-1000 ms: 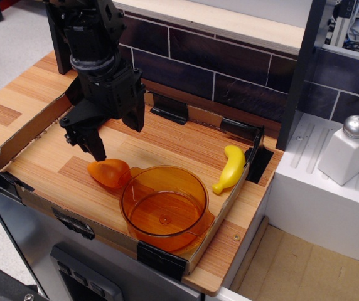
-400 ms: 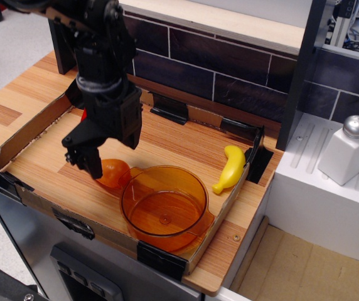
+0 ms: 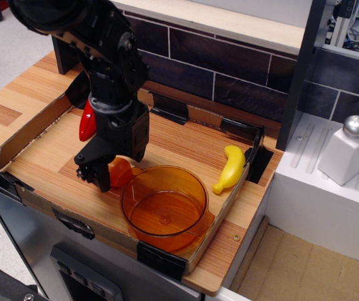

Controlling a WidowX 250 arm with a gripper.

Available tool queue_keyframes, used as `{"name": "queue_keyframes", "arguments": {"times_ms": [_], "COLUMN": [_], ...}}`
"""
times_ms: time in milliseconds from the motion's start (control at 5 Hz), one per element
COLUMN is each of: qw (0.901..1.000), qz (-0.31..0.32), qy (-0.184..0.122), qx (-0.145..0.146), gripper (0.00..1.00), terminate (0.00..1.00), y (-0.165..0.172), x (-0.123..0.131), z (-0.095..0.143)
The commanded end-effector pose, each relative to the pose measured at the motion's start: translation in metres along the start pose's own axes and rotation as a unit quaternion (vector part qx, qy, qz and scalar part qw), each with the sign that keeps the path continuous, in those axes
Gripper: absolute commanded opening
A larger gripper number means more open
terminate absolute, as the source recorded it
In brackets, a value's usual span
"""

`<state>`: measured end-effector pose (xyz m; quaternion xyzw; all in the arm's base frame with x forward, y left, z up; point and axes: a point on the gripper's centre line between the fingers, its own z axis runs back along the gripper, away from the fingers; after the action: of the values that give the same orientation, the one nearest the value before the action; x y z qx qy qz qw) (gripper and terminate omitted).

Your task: Put carrot in pot

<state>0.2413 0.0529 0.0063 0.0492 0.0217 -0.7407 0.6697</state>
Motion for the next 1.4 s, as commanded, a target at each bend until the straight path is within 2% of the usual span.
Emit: {"name": "queue_keyframes", "arguments": {"times_ms": [0,200,400,600,800,1000,1200], "qw": [1.0000,0.9997,0.9974,0.9901,0.9906,0.9932,0.9952], "qz": [0.008,0.018,0.057,0.115,0.116,0.104,0.093], "qy": [-0.003,-0.001,0.004,-0.003,-0.031,-0.036,-0.031], "qx": [0.004,0.016,0.043,0.080,0.065,0.039,0.004], "gripper": [0.00,0.00,0.00,0.00,0.00,0.00,0.00], "terminate": [0.00,0.00,0.00,0.00,0.00,0.00,0.00], "y": [0.021,0.023,0.035,0.041,0.027,0.015,0.010], "x": [-0.004,-0.011,-0.021,-0.012,0.020,0.047,0.063], "z": [0.006,0.016,0.041,0.076,0.097,0.091,0.076]}}
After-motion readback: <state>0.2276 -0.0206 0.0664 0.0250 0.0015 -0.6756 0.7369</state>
